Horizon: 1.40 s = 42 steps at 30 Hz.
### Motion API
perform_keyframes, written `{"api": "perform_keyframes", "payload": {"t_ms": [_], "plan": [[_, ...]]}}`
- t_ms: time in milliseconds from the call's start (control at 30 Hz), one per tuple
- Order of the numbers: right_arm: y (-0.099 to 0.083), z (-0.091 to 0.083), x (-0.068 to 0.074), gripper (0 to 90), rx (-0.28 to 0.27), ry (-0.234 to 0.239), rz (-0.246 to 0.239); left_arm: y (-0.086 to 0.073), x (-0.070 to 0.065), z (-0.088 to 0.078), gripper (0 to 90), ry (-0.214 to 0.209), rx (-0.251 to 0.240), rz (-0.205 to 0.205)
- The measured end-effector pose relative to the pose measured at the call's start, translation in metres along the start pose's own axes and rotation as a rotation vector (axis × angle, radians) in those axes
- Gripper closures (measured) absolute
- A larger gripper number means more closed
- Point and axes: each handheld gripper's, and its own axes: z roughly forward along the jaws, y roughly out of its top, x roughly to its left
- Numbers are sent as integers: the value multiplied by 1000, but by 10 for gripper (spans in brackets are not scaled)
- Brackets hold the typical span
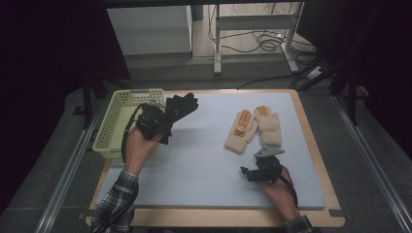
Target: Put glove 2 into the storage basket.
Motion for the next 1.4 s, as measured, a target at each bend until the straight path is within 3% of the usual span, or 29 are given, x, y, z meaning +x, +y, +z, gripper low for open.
{"api": "perform_keyframes", "payload": {"t_ms": [200, 433, 867, 1133, 1400], "plan": [[0, 0, 0, 210, 0, 0, 0, -3, 25, -6, 647, 35, 0, -41], [0, 0, 0, 208, 0, -1, 0, -8, 45, -12, 645, 71, -5, -72], [0, 0, 0, 207, -2, -2, 1, -30, 106, -20, 632, 159, -15, -178], [0, 0, 0, 207, -3, -2, 2, -43, 131, -2, 623, 187, 3, -236], [0, 0, 0, 206, -3, -2, 2, -51, 148, 26, 616, 196, 89, -279]]}}
